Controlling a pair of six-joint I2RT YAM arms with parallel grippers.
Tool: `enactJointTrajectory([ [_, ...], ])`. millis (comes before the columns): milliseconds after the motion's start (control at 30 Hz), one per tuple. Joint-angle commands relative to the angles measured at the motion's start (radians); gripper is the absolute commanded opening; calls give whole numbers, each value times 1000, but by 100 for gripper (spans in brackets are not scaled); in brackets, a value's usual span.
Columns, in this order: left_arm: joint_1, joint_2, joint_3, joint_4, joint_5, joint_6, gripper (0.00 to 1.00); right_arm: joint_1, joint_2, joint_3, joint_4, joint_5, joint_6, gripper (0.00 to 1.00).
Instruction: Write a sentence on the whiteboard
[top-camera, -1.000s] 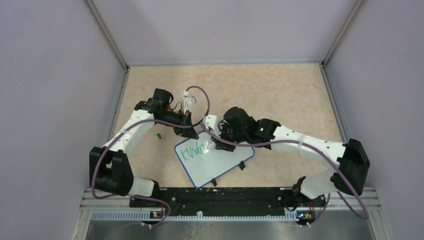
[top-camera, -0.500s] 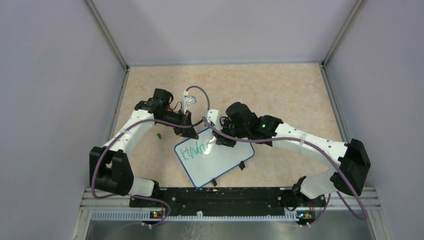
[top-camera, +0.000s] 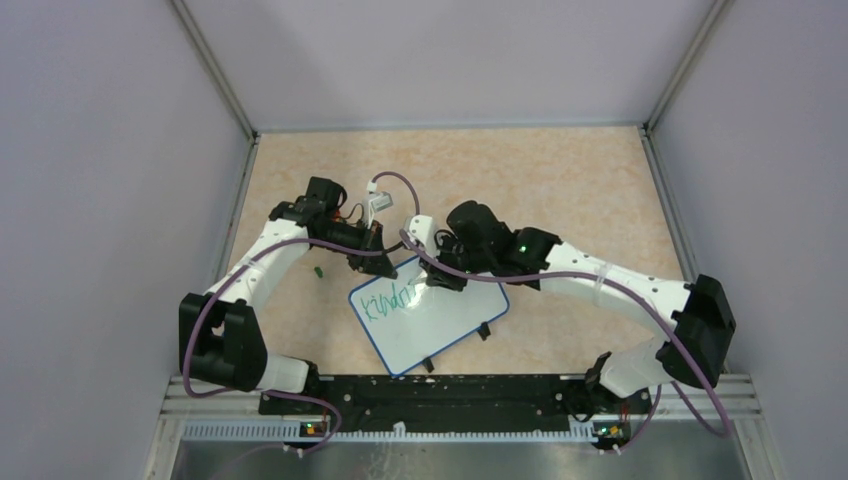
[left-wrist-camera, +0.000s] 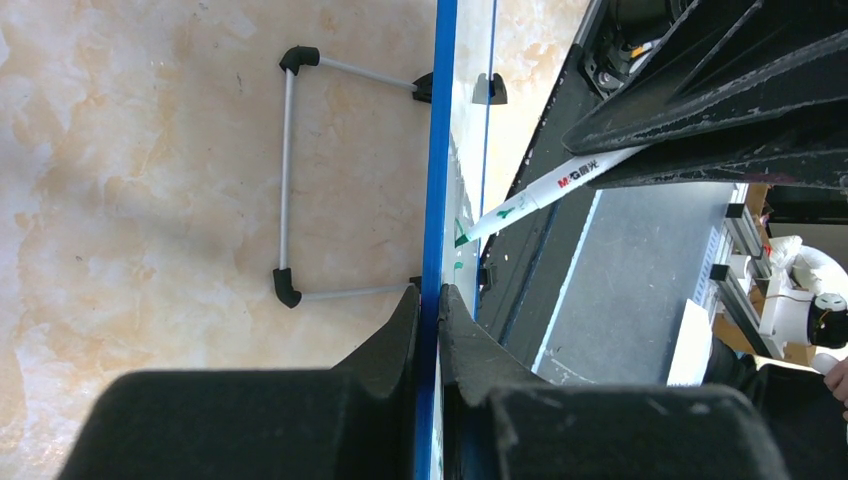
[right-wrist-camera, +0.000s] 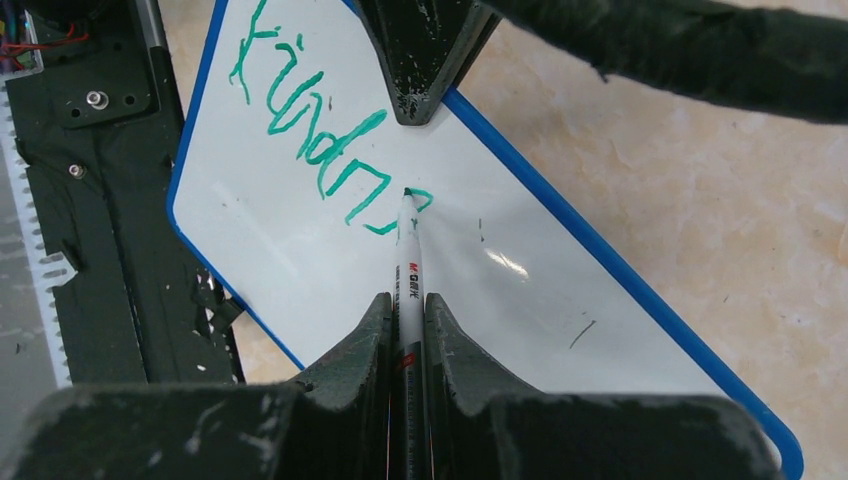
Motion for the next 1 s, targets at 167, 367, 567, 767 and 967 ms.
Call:
enactJointTrajectory([
  [167, -21, 23, -22, -6, -71, 3, 0, 11, -21, -36, 3, 6, -11, 0],
  [367, -21, 26, -22, -7, -72, 3, 0, 14, -40, -72, -6, -7, -12, 0],
  [567, -21, 26, -22, -8, -72, 3, 0, 5, -60, -74, -19, 26, -21, 0],
  [767, -22, 27, -22, -7, -71, 3, 0, -16, -65, -22, -25, 24, -22, 0],
  [967, -23, 25, -22, -6, -71, 3, 0, -16, -75, 21, -43, -2, -13, 0],
])
